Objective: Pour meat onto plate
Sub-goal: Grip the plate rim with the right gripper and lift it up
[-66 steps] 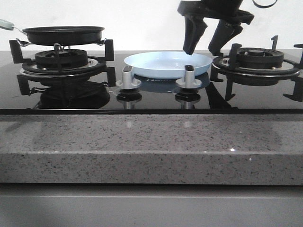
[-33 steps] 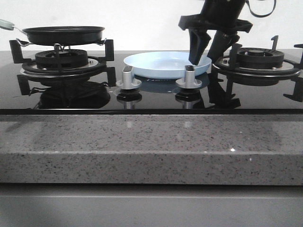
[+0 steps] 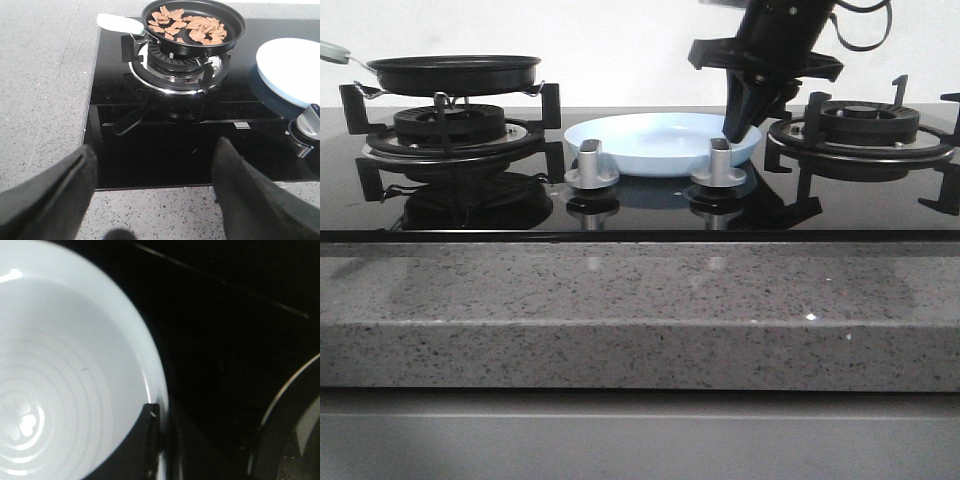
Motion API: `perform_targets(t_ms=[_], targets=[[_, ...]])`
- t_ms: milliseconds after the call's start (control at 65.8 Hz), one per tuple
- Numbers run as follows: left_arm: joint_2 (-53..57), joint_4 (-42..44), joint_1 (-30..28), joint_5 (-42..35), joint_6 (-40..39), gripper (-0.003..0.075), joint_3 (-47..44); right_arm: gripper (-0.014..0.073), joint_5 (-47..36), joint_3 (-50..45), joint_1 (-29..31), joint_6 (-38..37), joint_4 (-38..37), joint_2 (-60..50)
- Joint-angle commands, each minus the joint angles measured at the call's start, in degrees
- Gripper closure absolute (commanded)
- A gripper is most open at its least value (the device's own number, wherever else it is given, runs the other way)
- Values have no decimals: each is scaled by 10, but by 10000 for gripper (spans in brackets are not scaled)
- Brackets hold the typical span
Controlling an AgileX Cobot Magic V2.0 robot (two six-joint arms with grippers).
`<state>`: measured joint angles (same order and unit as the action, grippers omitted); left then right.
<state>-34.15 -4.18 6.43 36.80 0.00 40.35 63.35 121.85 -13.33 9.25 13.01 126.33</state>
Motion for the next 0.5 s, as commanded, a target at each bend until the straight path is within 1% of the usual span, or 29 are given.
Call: perform_targets(t_ms=[0, 30, 137, 349, 486], targets=[[-4, -2, 4, -44, 0, 228, 15, 669, -17, 15, 1, -2, -5, -33], [-4, -1, 4, -44, 0, 228, 15, 657, -21, 15, 1, -9, -5, -33], [-4, 3, 4, -44, 0, 228, 15, 657, -36, 18, 1, -33, -1, -33], [-4, 4, 4, -44, 0, 228, 15, 657, -34, 57, 7, -88, 20, -47], [-4, 5, 4, -44, 0, 228, 15, 663, -21, 53, 8, -93, 46, -74]])
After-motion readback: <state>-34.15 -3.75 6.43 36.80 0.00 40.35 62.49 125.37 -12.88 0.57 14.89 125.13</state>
